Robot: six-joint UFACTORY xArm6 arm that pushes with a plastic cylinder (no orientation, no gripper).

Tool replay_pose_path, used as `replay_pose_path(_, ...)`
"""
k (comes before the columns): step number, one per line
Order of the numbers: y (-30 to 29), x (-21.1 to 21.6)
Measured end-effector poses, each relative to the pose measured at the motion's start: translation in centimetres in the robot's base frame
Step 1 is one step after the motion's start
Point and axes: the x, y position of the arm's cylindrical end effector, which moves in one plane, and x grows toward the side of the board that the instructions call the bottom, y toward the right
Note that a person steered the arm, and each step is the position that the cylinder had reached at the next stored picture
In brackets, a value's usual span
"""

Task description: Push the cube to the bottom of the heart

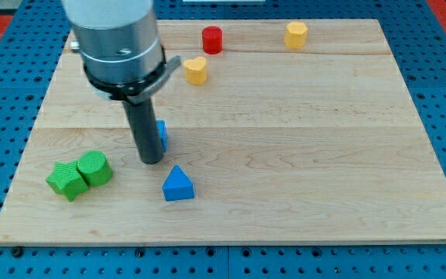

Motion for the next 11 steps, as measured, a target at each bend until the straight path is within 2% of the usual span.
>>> replay_pose_path(1,-1.7,-2.9)
replay_pose_path(2,-0.9,-7.1)
replay_pose_path(4,-6.2,-10.7)
replay_pose_path(5,-3.7,-12.0)
replay_pose_path(6,-0.2,-10.5)
replay_pose_path(8,-0.1,-9.4)
replay_pose_path(10,3.1,-9.3)
replay_pose_path(11,2.9,-4.2)
